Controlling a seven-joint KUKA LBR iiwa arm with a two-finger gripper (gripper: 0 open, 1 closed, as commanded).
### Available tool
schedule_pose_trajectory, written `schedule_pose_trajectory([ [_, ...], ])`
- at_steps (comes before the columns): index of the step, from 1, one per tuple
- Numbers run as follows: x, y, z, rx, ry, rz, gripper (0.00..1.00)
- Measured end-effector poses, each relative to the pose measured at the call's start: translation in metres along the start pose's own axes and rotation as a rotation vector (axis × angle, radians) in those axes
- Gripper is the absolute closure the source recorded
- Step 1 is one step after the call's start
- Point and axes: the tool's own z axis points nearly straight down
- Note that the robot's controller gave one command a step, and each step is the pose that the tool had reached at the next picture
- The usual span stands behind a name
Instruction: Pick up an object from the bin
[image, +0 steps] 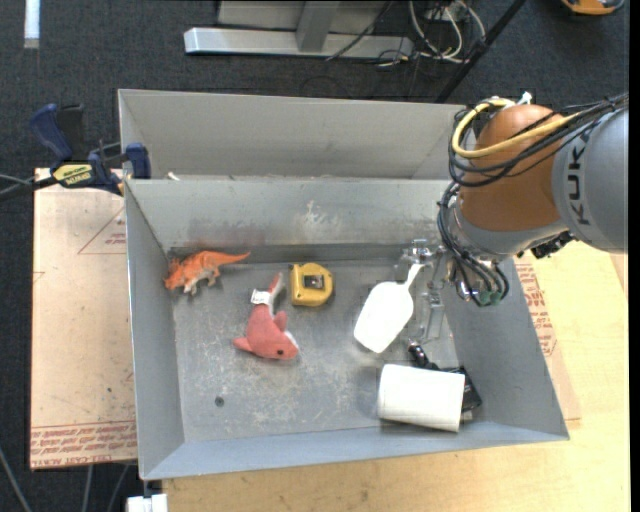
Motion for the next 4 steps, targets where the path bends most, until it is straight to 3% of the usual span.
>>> schedule_pose_trajectory([
  [1,-0.001,0.0,-0.005,0.001,-0.007,-0.001,0.0],
  [2,-0.002,0.001,0.026,0.001,-0.011,-0.087,0.0],
  [3,0.001,0.034,0.094,0.0,-0.01,-0.344,1.0],
  [4,0.001,0.034,0.094,0.0,-0.01,-0.344,1.0],
])
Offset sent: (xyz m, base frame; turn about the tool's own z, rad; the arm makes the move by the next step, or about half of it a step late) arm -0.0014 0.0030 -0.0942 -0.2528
